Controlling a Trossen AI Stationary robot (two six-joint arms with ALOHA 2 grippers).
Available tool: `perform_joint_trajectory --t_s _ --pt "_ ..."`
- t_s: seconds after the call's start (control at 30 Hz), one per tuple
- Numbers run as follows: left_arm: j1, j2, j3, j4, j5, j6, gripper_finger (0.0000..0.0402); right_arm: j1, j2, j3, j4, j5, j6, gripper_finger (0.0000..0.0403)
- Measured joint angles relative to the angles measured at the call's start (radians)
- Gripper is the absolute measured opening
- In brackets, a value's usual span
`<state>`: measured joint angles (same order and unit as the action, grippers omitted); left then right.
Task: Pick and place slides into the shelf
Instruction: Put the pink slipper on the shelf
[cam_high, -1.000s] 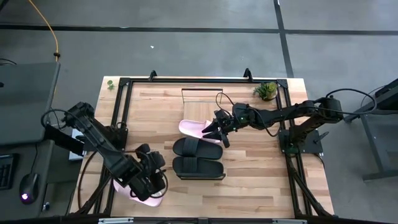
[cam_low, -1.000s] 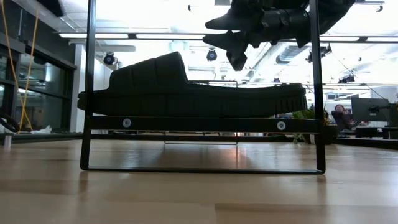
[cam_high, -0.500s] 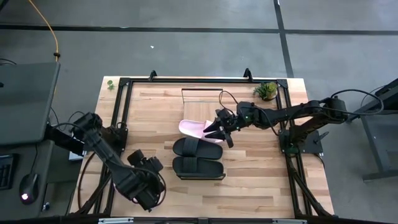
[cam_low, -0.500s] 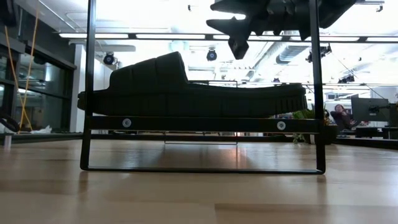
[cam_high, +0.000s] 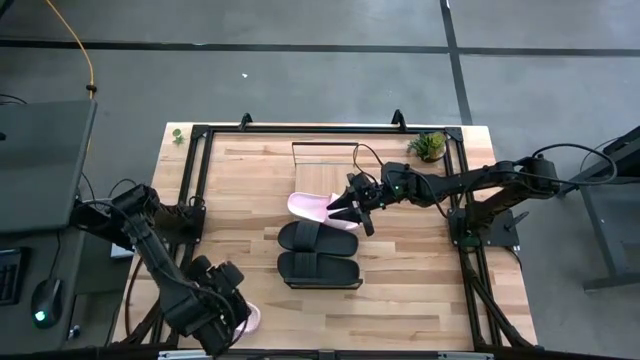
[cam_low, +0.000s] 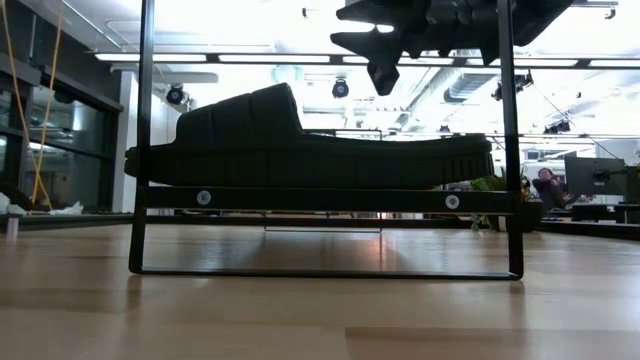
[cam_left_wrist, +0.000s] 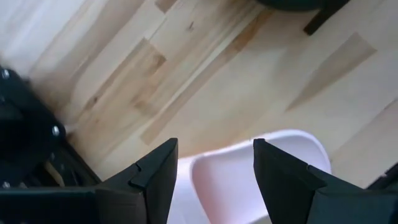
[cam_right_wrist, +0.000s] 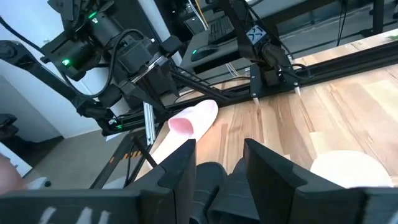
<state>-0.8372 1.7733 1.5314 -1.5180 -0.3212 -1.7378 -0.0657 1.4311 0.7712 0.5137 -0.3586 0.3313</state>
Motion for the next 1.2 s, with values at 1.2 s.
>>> perform_joint_trajectory --t_s 1.2 --pt "-0.080 0.006 -0.008 0.324 -0.116 0.289 0.0193 0.001 0.000 0.000 0.000 0.009 0.000 0.0126"
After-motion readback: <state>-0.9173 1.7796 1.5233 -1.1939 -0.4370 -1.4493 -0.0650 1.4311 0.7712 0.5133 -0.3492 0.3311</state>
